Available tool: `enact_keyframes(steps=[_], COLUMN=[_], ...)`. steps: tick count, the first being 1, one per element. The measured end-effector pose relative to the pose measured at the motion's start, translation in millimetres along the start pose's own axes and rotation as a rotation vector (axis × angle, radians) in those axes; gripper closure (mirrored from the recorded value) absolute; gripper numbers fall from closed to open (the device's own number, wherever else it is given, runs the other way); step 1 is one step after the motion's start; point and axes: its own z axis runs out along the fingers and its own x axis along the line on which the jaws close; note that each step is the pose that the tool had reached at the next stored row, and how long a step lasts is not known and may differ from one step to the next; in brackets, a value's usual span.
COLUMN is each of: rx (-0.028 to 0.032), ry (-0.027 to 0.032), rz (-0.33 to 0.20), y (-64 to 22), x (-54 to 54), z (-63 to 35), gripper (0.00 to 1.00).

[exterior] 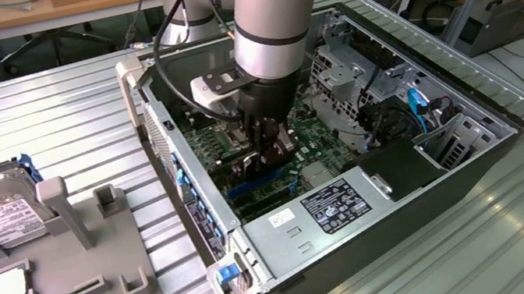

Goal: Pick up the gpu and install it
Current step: 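Insert the gpu into the slot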

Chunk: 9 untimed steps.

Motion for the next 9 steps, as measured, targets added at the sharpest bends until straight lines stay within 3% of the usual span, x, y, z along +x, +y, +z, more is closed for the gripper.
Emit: enact_keyframes(steps=[9], rx=[-0.0001], ry=[0.0003], rz=[0.0], y=[0.0], x=[0.0], z=[-0.2], gripper=[0.73])
